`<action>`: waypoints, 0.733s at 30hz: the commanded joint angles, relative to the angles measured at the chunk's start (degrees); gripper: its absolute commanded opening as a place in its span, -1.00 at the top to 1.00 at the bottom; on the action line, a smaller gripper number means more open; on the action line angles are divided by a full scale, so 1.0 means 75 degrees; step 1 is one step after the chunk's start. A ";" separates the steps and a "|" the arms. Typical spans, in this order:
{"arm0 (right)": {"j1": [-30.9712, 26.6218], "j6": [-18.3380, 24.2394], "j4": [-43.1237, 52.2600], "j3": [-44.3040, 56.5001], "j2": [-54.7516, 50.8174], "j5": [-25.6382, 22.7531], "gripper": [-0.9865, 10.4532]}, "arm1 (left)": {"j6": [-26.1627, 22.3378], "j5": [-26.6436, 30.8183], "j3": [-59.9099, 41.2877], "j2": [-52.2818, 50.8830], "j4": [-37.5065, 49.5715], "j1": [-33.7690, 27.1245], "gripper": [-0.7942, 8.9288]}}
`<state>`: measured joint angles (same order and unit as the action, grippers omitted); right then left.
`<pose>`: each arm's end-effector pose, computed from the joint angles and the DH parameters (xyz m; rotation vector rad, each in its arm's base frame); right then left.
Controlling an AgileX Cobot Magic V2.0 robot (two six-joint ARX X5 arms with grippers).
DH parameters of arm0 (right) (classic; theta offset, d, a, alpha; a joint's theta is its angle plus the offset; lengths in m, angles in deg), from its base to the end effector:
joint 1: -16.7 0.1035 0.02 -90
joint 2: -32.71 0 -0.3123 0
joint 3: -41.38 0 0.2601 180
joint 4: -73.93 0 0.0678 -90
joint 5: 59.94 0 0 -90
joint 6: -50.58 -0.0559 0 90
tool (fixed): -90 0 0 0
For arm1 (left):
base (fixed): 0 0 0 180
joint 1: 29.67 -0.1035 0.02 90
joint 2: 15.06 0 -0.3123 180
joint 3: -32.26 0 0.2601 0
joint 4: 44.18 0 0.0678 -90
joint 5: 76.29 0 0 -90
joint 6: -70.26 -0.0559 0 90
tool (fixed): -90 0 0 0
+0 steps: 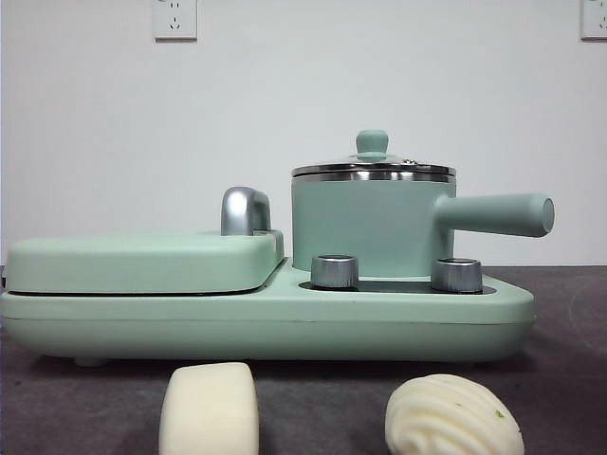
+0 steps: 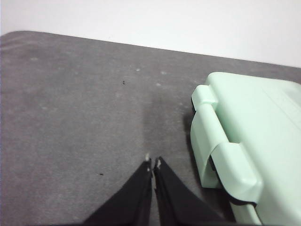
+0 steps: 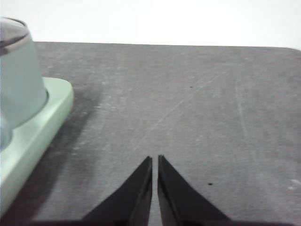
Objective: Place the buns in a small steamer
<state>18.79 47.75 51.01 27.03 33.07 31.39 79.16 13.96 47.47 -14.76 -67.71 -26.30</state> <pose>0.0822 0.0043 0.1491 0.0482 0.1573 0.0557 0.0812 -0.0045 0.1535 -0.1503 0.1543 -0.0426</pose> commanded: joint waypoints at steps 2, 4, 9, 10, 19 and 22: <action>0.0000 -0.0781 0.0117 -0.0015 -0.0017 0.0233 0.80 | 0.0530 -0.0076 -0.0096 -0.0006 0.0163 0.0006 0.81; 0.0000 -0.1061 0.0067 -0.0152 -0.0017 0.0356 0.80 | 0.0615 -0.0119 0.0020 0.0038 0.0047 0.0073 0.81; 0.0006 -0.1603 -0.0417 -0.0953 0.0052 0.0490 0.80 | 0.0924 -0.0119 0.0653 0.0452 -0.0402 0.0341 0.81; 0.0006 -0.1629 -0.0580 -0.1157 0.0090 0.0542 0.80 | 0.0959 -0.0119 0.0810 0.0577 -0.0484 0.0399 0.81; 0.0006 -0.2078 -0.1440 -0.3328 0.1174 0.1577 0.80 | 0.0994 -0.0434 0.2847 0.2527 -0.0947 0.0927 0.81; 0.0006 -0.1690 -0.2130 -0.4208 0.1757 0.2063 0.80 | 0.0985 -0.0947 0.3704 0.3340 -0.1160 0.1052 0.81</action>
<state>18.79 33.72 35.97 -2.61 45.09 46.12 86.40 7.75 73.23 9.15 -76.65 -18.62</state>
